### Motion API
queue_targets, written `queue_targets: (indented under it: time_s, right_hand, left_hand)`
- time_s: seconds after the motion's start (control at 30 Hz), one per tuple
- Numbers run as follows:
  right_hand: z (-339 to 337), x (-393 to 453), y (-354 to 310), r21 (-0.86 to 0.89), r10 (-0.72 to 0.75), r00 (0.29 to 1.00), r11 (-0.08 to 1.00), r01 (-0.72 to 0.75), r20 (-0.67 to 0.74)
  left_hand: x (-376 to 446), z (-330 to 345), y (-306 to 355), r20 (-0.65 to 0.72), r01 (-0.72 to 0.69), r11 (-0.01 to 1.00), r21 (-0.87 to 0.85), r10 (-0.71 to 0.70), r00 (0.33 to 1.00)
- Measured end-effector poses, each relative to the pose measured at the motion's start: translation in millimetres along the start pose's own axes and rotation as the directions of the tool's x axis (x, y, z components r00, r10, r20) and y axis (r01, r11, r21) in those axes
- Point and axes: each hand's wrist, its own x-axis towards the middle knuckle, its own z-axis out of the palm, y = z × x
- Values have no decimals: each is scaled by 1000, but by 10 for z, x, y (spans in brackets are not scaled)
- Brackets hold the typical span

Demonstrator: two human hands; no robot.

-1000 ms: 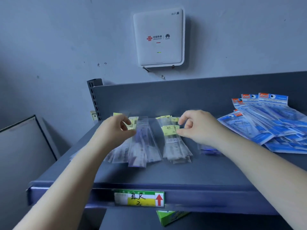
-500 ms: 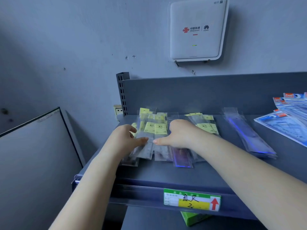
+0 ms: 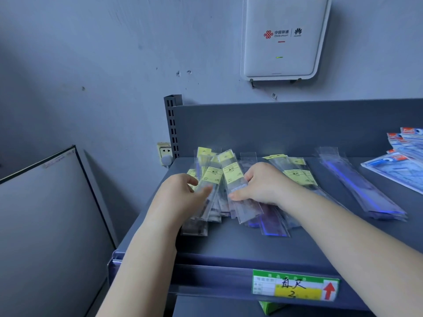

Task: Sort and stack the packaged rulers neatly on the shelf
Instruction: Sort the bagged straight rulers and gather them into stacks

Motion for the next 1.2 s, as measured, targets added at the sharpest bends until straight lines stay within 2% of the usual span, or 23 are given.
queue_targets:
  time_s: [0.13,0.27,0.4,0.53,0.67,0.8,0.9,1.03,1.13,1.2]
  right_hand:
    - [-1,-13,70,172,-17,1000,985,19,-16]
    - [-95,-115,109,313,-30,996,948,56,-86]
    - [-285,-213,183,465,15,976,881,89,-215]
    - [-483,-290,429,519,81,948,849,96,-308]
    - [-585,-344,703,562,111,960,826,54,-256]
    - [-616,-356,907,519,85,957,851,75,-277]
    - [-605,-351,1001,384,79,941,921,56,-328]
    - [-553,-355,1096,86,56,950,996,-31,-306]
    - [-544,-383,1119,4,60,957,998,-61,-284]
    - [-543,-382,1128,-10,39,951,999,-44,-305]
  left_hand:
    - [-26,-25,-1,21,26,998,52,-27,999]
    - [-44,-20,-14,-33,56,991,122,-52,998]
    - [-78,-65,26,-98,52,998,45,-48,994]
    - [-112,-87,86,-216,-55,998,-29,47,975]
    - [-153,-87,294,-187,-112,940,-323,53,981]
    - [-195,-68,525,-41,-15,863,-506,-7,999]
    - [-216,-36,691,111,84,791,-605,-21,994]
    - [-205,50,893,225,164,749,-642,-20,974]
    - [-197,124,1029,294,206,718,-665,-2,956]
    - [-178,184,1106,318,206,747,-632,8,948]
